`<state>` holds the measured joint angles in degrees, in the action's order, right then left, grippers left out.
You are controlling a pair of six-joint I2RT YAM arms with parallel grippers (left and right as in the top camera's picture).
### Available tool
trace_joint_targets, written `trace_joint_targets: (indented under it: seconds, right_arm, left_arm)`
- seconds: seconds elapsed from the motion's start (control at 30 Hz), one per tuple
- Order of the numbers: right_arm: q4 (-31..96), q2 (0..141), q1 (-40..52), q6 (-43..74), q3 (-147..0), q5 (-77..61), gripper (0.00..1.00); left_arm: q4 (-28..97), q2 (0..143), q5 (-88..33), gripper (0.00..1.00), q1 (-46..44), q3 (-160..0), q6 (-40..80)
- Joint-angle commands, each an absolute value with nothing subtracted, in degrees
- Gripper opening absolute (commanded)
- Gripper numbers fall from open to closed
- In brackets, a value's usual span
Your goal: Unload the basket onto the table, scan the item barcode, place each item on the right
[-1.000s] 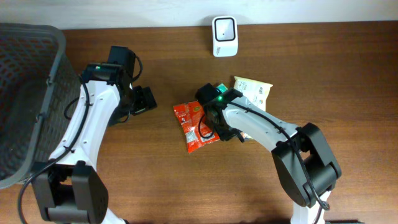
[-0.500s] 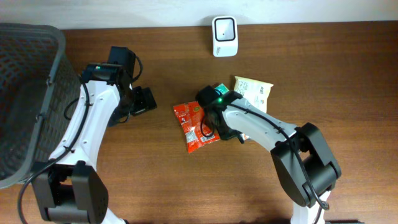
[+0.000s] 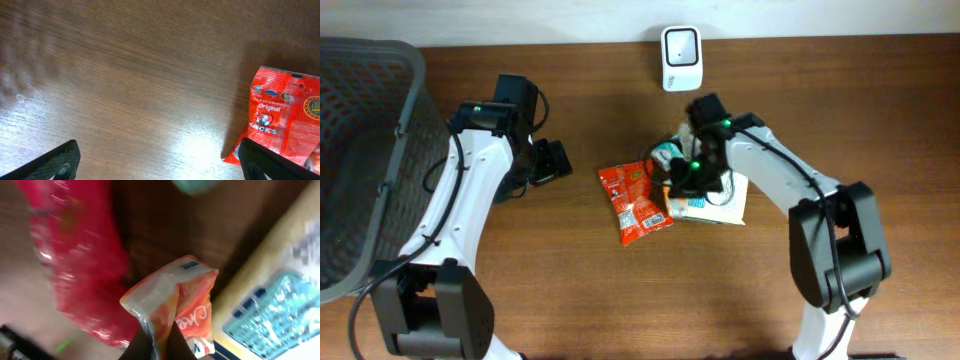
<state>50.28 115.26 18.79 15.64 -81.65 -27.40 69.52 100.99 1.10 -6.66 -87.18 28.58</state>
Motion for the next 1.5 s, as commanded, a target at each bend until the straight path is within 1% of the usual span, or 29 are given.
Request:
trace_joint_targets:
  seconds: [0.0,0.03,0.07,0.13,0.2,0.27,0.3,0.4,0.47,0.53,0.57,0.6,0.63,0.7,0.73,0.8,0.87,0.93,0.97,1.0,1.1,1.17,1.23,1.4,1.47]
  right_arm:
    - [50.1,115.5,13.1,15.5,-79.1,-32.8,0.04]
    - [50.4,115.5,11.3,15.5,-79.0,-32.6,0.05]
    - [50.7,115.5,9.6,15.5,-79.0,-32.2,0.11]
    - [51.1,115.5,6.8,15.5,-79.0,-31.2,0.3]
    - [53.2,115.4,3.8,14.9,-79.7,-29.7,0.35]
    - [56.6,115.4,2.4,12.2,-81.7,-27.6,0.45]
    - [59.0,115.4,2.1,12.2,-83.5,-24.3,0.48]
    - [67.6,115.4,1.9,12.2,-91.6,-12.0,0.5]
    - [73.5,115.4,1.9,12.2,-98.2,-3.6,0.54]
    - [76.5,115.4,1.9,12.2,-101.6,0.9,0.55]
    - [77.9,115.4,1.9,12.1,-102.7,0.2,0.55]
    - [78.7,115.4,1.9,9.1,-103.0,-3.8,0.51]
    - [79.8,115.5,2.0,3.1,-103.0,-11.8,0.51]
    - [81.9,115.5,2.9,-4.5,-102.2,-21.1,0.51]
    - [83.2,115.5,4.2,-7.8,-101.6,-23.3,0.52]
    - [83.8,115.5,7.4,-10.3,-100.2,-22.2,0.54]
    - [82.7,115.5,11.9,-9.6,-98.8,-18.3,0.55]
    - [80.4,115.5,15.6,-3.2,-97.1,-10.3,0.55]
    - [78.3,115.6,18.1,1.2,-95.5,-3.9,0.55]
    - [75.6,115.6,20.9,3.1,-93.1,0.1,0.55]
    - [70.5,115.6,25.5,4.1,-88.6,2.7,0.55]
    - [67.1,115.6,27.7,8.1,-86.1,9.0,0.55]
    - [63.9,115.6,29.6,9.5,-83.7,13.2,0.55]
    - [58.2,115.6,32.0,10.2,-78.3,15.2,0.53]
    - [57.6,115.6,32.3,11.5,-78.3,15.5,0.35]
  left_arm:
    - [69.6,101.6,1.9,0.99,-6.6,-87.0,28.6]
    - [69.6,101.6,1.9,0.99,-6.6,-87.0,28.6]
    - [69.7,101.6,1.9,0.99,-6.6,-87.0,28.6]
    - [69.7,101.6,1.9,0.99,-6.6,-87.0,28.6]
    - [69.7,101.6,1.9,0.99,-6.6,-87.0,28.6]
    - [69.7,101.6,1.9,0.99,-6.6,-87.0,28.6]
    - [69.7,101.6,1.9,0.99,-6.6,-87.0,28.6]
    - [69.7,101.6,1.9,0.99,-6.6,-87.0,28.6]
    - [69.7,101.6,1.9,0.99,-6.6,-87.0,28.6]
    - [69.7,101.6,1.9,0.99,-6.6,-87.0,28.6]
    - [69.7,101.6,1.9,0.99,-6.6,-87.0,28.6]
    - [69.7,101.6,1.9,0.99,-6.6,-87.0,28.6]
    - [69.6,101.6,1.9,0.99,-6.6,-87.0,28.6]
    - [69.5,101.6,1.9,0.99,-6.6,-87.0,28.6]
    - [69.5,101.6,1.9,0.99,-6.6,-87.0,28.6]
    - [69.5,101.6,1.9,0.99,-6.6,-87.0,28.6]
    - [69.5,101.6,1.9,0.99,-6.6,-87.0,28.6]
    - [69.5,101.6,1.9,0.99,-6.6,-87.0,28.6]
    - [69.5,101.6,1.9,0.99,-6.6,-87.0,28.6]
    - [69.6,101.6,1.9,0.99,-6.6,-87.0,28.6]
    - [69.5,101.6,1.9,0.99,-6.6,-87.0,28.6]
    - [69.5,101.6,1.9,0.99,-6.6,-87.0,28.6]
    - [69.5,101.6,1.9,0.99,-6.6,-87.0,28.6]
    - [69.5,101.6,1.9,0.99,-6.6,-87.0,28.6]
    - [69.3,101.6,1.9,0.99,-6.6,-87.0,28.6]
